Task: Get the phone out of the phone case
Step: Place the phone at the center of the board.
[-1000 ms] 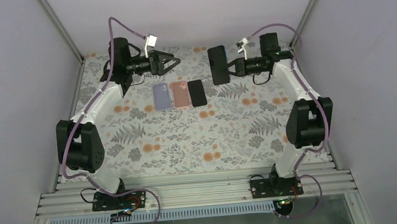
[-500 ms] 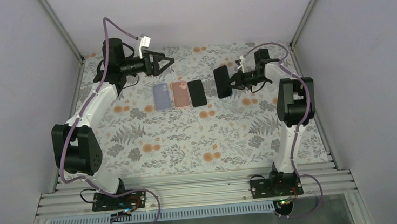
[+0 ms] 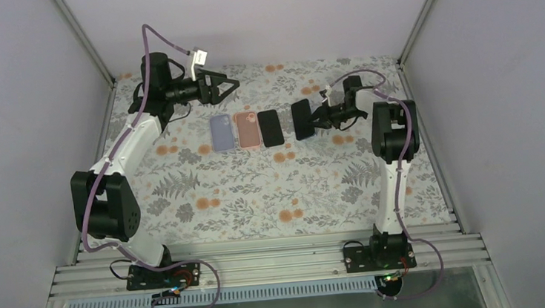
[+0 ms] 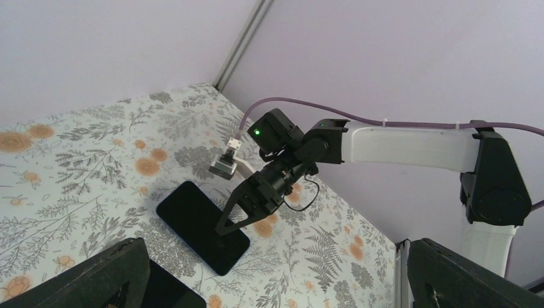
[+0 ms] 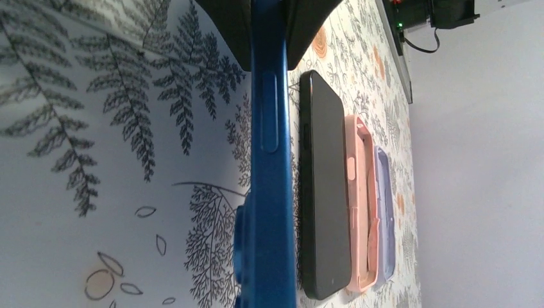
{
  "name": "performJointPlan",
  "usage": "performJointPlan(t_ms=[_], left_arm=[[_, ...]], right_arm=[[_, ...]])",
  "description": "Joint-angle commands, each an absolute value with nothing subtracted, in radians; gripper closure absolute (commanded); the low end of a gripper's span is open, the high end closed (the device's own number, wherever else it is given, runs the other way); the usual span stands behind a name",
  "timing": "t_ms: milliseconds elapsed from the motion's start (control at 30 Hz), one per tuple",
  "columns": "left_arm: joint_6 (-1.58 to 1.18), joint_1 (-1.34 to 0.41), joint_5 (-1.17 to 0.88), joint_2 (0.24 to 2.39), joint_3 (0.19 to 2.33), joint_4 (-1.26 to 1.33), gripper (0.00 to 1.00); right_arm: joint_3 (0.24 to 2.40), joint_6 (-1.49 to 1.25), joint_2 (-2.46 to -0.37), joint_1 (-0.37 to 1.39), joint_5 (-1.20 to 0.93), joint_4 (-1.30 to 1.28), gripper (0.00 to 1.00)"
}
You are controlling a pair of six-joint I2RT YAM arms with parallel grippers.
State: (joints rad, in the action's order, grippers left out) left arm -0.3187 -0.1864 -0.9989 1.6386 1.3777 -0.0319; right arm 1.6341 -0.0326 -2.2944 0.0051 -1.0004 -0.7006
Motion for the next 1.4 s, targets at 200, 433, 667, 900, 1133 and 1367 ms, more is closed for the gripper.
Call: performJointPlan(t_ms=[200,433,667,900,1133,1367], left_arm=[[-0.332,-0.171,-0.999,1.616,1.353,0.009,0.00],[-0.357,-0.161,-0.989,1.629,1.362,0.012,0.00],[-0.360,-0.151,-0.975,1.618,1.356,0.010,0.00],[-0.362,-0.137,-0.949,1.600,1.350,0.002,0.00],[-0.348,-0.121,-0.905,1.580,1.345,-0.021,0.00],[-0.312,-0.086,-0.827,1.575,1.390,-0.130,0.00]], right_arm=[[1.679,-0.106,-2.352,0.009,-1.113,-0.651,0.82],[1.639,-0.149,-2.305,0.021,-1.065,-0.617,0.45],[1.592,-0.164,-2.213,0.035,-0.972,-0.607,0.01],[1.533,-0.173,-2.165,0.072,-0.944,-0.596,0.01],[1.550,-0.168,-2.171,0.078,-0.875,-0.611,0.01],[1.588,-0.119,-2.105,0.058,-0.790,-0.642,0.01]])
